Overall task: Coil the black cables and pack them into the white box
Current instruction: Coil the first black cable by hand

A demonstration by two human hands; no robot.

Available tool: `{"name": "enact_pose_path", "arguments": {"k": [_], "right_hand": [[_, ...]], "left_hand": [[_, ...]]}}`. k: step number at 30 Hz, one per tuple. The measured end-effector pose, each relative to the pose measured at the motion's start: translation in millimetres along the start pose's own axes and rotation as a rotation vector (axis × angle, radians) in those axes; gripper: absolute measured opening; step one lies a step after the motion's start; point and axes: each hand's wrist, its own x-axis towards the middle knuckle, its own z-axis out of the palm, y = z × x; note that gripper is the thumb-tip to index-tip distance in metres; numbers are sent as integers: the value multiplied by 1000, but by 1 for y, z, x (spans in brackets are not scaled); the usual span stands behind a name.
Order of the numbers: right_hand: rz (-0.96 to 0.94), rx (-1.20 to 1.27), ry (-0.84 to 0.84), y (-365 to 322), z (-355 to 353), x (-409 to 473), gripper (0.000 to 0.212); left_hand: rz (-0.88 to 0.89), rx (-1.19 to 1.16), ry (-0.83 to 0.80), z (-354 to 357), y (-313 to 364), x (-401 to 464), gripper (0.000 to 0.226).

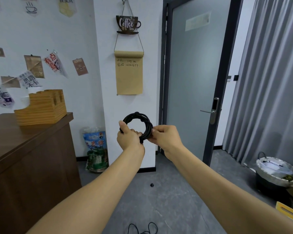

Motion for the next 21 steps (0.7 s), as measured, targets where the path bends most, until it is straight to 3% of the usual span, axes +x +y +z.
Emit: {"name": "enact_pose_path", "arguments": {"k": [4, 12, 15, 18, 21], "right_hand": [[99, 291, -73, -7, 8, -8, 12], [124, 278, 124, 13, 17, -1, 13], [100, 248, 156, 16, 14, 1, 16], [65, 203, 182, 17, 1, 8, 19], [9, 183, 173, 18, -15, 12, 17]], "left_hand": [[52, 33, -12, 0, -4, 2, 38], [113, 312, -6, -4, -22, 4, 48], [102, 551, -37, -8, -22, 5, 58], [109, 882, -180, -15, -19, 11, 60], [-122, 868, -444, -19, -3, 13, 47]]}}
